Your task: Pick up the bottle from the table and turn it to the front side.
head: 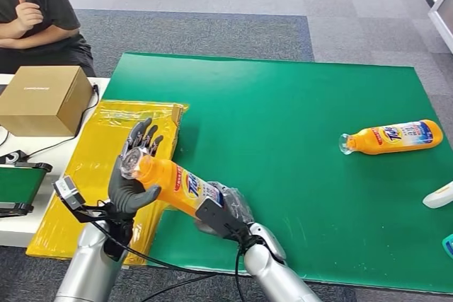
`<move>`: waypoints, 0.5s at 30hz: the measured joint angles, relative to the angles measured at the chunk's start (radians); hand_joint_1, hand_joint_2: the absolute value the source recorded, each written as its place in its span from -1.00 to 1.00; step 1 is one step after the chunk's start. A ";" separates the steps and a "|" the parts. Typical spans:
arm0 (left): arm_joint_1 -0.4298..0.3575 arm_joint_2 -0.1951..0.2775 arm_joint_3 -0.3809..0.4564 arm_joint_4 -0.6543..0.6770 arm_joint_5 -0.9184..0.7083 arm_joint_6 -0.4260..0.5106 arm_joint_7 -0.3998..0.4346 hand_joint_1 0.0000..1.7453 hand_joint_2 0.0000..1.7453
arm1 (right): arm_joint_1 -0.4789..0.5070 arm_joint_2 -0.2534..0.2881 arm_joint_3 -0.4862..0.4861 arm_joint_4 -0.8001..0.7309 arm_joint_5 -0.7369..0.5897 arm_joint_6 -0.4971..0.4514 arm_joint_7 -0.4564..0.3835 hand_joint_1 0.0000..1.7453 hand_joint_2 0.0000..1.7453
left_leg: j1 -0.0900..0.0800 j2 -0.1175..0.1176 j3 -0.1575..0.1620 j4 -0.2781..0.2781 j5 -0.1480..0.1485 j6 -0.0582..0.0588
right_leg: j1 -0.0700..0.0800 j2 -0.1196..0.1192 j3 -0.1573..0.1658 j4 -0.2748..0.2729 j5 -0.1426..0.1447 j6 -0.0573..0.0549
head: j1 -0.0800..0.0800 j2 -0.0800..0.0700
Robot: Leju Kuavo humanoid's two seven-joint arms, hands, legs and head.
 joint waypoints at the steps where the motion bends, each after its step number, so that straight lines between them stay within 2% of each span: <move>1: 0.002 -0.001 0.000 0.000 0.002 -0.004 0.002 -1.00 1.00 | 0.000 -0.001 0.001 -0.006 0.000 -0.002 0.000 1.00 1.00 | 0.000 0.000 0.000 0.000 0.000 0.000 | 0.000 0.000 0.000 0.000 0.000 0.000 | 0.000 0.000; 2: 0.003 -0.002 0.000 0.000 0.003 -0.012 0.007 -1.00 1.00 | 0.001 -0.001 0.004 -0.014 0.004 -0.003 0.001 1.00 1.00 | 0.000 0.000 0.000 0.000 0.000 0.000 | 0.000 0.000 0.000 0.000 0.000 0.000 | 0.000 0.000; 3: 0.004 -0.002 -0.001 0.001 0.003 -0.022 0.014 -0.81 1.00 | 0.001 -0.002 0.008 -0.024 0.009 -0.003 0.002 1.00 1.00 | 0.000 0.000 0.000 0.000 0.000 0.000 | 0.000 0.000 0.000 0.000 0.000 0.000 | 0.000 0.000; 6: 0.003 0.004 -0.017 0.013 -0.015 -0.063 0.030 0.69 1.00 | 0.000 -0.002 0.028 -0.055 0.026 0.000 0.007 1.00 1.00 | 0.000 0.000 0.000 0.000 0.000 0.000 | 0.000 0.000 0.000 0.000 0.000 0.000 | 0.000 0.000; 7: 0.002 0.006 -0.025 0.020 -0.021 -0.075 0.030 1.00 1.00 | 0.000 -0.002 0.035 -0.065 0.028 0.003 0.009 1.00 1.00 | 0.000 0.000 0.000 0.000 0.000 0.000 | 0.000 0.000 -0.001 0.000 0.000 0.000 | 0.000 0.000; 13: -0.009 0.020 -0.054 0.042 -0.017 -0.091 0.031 1.00 1.00 | 0.007 -0.010 0.050 -0.108 0.019 0.002 0.020 1.00 1.00 | 0.000 0.000 0.000 0.000 0.000 0.000 | 0.000 0.000 0.000 0.000 0.000 0.000 | 0.000 0.000; 15: -0.010 0.021 -0.057 0.043 -0.018 -0.067 0.048 1.00 1.00 | 0.022 -0.020 0.049 -0.129 0.018 -0.012 0.024 0.90 1.00 | 0.000 0.000 0.000 0.000 0.000 0.000 | 0.000 0.000 0.000 0.000 0.000 0.000 | 0.000 0.000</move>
